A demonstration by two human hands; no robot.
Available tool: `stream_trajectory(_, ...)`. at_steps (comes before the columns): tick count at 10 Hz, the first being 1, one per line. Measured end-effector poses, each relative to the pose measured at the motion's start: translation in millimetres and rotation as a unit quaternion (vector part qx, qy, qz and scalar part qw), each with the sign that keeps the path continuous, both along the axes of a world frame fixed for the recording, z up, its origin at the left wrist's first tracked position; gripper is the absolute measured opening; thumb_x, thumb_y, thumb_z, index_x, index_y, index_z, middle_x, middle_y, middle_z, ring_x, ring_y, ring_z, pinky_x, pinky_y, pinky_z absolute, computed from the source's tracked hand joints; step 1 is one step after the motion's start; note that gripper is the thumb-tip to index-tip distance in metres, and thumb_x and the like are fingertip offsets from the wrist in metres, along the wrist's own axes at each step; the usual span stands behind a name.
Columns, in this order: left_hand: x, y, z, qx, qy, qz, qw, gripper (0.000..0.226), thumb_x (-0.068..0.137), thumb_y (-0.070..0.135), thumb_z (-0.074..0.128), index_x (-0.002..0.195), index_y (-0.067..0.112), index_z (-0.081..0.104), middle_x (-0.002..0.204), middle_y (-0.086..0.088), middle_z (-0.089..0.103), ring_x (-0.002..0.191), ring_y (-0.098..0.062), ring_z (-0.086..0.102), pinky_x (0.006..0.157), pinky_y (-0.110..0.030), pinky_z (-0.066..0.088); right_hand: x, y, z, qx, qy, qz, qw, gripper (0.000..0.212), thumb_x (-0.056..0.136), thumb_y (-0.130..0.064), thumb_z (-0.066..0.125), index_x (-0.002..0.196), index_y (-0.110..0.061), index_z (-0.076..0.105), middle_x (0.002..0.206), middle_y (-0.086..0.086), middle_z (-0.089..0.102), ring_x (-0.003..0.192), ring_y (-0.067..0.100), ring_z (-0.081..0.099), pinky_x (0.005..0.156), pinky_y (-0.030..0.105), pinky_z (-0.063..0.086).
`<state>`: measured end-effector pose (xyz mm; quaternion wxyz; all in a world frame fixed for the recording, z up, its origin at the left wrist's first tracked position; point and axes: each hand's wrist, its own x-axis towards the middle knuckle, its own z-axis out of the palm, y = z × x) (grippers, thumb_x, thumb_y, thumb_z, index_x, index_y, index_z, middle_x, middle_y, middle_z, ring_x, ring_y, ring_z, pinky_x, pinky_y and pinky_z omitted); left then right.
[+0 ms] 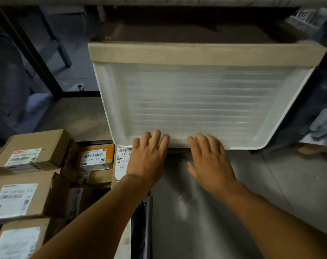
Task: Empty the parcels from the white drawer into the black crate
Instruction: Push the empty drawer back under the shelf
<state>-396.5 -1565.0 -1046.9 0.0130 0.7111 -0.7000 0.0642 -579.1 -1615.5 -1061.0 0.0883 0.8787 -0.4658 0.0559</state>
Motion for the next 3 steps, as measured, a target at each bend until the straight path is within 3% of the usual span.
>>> stream_trajectory(1, -1.2, 4.0, 7.8, 0.051, 0.032, 0.005, 0.998, 0.080, 0.079, 0.037, 0.074, 0.144, 0.023, 0.029, 0.143, -0.006, 0.032, 0.129, -0.030, 0.036, 0.104, -0.043, 0.039, 1.1, 4.2, 5.8, 0.040, 0.011, -0.011, 0.999, 0.085, 0.064, -0.043, 0.084, 0.134, -0.007, 0.053, 0.130, 0.017, 0.053, 0.116, 0.039, 0.051, 0.100, 0.054, 0.048)
stream_trajectory(3, -1.8, 21.3, 61.8, 0.163, 0.069, 0.023, 0.984, 0.083, 0.087, 0.067, 0.057, 0.152, 0.024, 0.028, 0.154, -0.004, 0.034, 0.141, -0.029, 0.034, 0.115, -0.053, 0.029, 8.3, 26.8, 58.0, 0.191, 0.050, -0.025, 0.980, 0.088, 0.093, -0.060, 0.052, 0.159, -0.018, 0.011, 0.163, 0.009, 0.012, 0.150, 0.032, 0.016, 0.122, 0.046, 0.018)
